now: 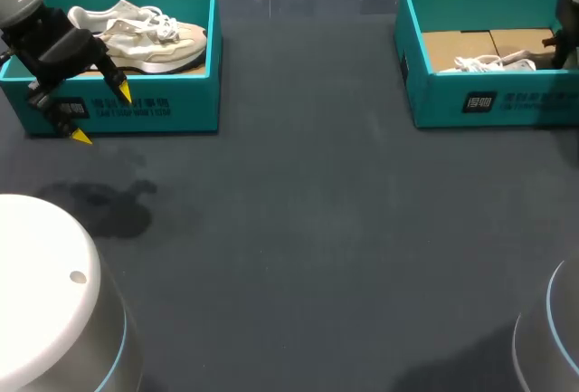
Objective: Take the shoe out of the shoebox, open the shoe tongue, remove and reinsert the insole, then place the shoe into the shoebox
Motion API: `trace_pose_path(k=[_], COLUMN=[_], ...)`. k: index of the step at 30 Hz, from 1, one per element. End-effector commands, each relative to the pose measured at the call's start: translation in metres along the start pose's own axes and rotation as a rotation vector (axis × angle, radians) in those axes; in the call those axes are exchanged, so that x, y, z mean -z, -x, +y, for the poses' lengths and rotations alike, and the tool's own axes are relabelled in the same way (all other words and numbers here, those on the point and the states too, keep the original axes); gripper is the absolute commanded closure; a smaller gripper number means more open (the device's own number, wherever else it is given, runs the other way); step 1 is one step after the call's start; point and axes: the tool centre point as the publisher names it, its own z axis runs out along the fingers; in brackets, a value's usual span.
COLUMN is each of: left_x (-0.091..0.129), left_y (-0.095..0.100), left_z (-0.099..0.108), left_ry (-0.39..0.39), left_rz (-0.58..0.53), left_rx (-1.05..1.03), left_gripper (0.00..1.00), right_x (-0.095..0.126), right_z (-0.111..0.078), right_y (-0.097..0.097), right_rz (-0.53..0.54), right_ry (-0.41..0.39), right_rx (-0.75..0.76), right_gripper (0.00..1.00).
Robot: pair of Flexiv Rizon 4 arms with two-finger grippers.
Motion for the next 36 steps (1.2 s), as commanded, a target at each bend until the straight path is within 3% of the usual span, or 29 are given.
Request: trace_pose_path(k=[1,5,8,10,21,36], left_x=[0.000,0.000,0.000,0.000,0.000,0.000], left_y=[-0.001,-0.001,-0.001,-0.001,-0.001,-0.001], left_z=[0.000,0.000,0.000,0.000,0.000,0.000], left_ry=[0.003,0.003,0.003,0.003,0.003,0.003], left_rz=[0.000,0.000,0.000,0.000,0.000,0.000], left_rx=[-0.001,-0.001,-0.001,-0.001,-0.001,-0.001], left_gripper=[0.00,0.00,0.00,0.00,0.00,0.00], right_x=[0.010,0.020,0.026,0.030,0.059,0.124], right_z=[-0.004,-0.005,-0.006,-0.007,-0.010,-0.016], right_y=[-0.001,-0.002,-0.002,-0.002,-0.004,-0.015], right_rz=[0.002,0.000,-0.003,-0.006,-0.016,-0.040], right_ry=[0.010,0.018,0.022,0.024,0.048,0.065], right_rx=[0.002,0.003,0.002,-0.001,0.003,0.032], right_gripper=[0.47,0.26,0.04,0.00,0.00,0.00])
